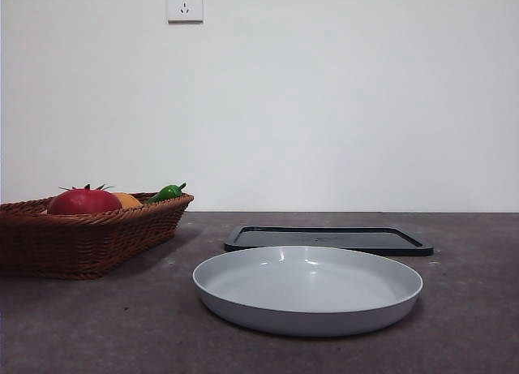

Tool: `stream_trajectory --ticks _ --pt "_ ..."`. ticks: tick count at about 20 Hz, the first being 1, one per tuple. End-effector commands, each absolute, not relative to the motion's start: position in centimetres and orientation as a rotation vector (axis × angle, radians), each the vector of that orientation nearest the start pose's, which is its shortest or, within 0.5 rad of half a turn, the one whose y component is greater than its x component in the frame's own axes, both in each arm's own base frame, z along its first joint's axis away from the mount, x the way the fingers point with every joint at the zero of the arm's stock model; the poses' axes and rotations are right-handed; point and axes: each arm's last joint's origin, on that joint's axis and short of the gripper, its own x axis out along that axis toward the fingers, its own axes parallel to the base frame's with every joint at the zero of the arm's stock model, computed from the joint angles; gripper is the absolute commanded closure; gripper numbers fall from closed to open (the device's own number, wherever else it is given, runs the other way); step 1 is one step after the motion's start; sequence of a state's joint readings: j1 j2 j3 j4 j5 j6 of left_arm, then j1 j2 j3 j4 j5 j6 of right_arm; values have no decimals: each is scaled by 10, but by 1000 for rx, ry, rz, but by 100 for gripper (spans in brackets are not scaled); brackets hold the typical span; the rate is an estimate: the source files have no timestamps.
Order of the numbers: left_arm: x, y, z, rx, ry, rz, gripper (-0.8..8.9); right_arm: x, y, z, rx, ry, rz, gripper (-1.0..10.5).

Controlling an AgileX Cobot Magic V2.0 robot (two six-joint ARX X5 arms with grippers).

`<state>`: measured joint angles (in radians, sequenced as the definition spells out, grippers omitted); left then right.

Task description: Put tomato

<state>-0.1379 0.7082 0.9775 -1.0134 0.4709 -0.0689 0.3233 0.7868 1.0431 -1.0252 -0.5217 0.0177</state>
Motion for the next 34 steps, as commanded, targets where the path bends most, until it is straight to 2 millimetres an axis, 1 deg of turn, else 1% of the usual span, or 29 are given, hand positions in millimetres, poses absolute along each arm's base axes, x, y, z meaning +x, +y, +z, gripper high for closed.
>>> stream_trajectory --ticks 1,3,5,6,7,8,10,12,15,17,19,23,28,31,34 --pt "106 -28 342 -169 735 -568 804 112 55 351 64 776 822 940" --pt "106 -28 342 -155 728 -573 802 112 55 351 64 775 822 940" --pt "106 -28 342 -154 728 -573 741 111 55 351 64 775 822 936" --pt "106 -28 342 -155 728 -573 683 111 55 351 64 775 822 914" --pt "106 -28 342 -155 727 -573 622 111 55 351 64 775 822 858" --pt "106 -28 342 -154 724 -572 536 112 55 351 64 776 822 759" --pt "107 -28 343 -154 718 -573 380 112 55 351 64 776 822 599" --pt "107 -28 343 -153 712 -573 303 112 55 351 64 776 822 558" --pt "113 -29 344 -149 692 -571 303 112 55 351 64 773 821 558" --pt "121 -30 344 -138 689 -546 302 112 55 351 63 772 819 557" --pt "135 -31 342 -127 685 -524 302 112 55 351 63 771 820 557" --pt "175 -36 334 -80 661 -496 303 112 55 351 63 771 820 557" --pt "228 -42 308 4 693 -452 305 112 55 351 63 771 820 557" --pt "255 -46 289 36 713 -455 306 112 55 351 64 774 820 557" --pt "276 -48 270 64 731 -446 306 112 55 351 65 776 819 558"
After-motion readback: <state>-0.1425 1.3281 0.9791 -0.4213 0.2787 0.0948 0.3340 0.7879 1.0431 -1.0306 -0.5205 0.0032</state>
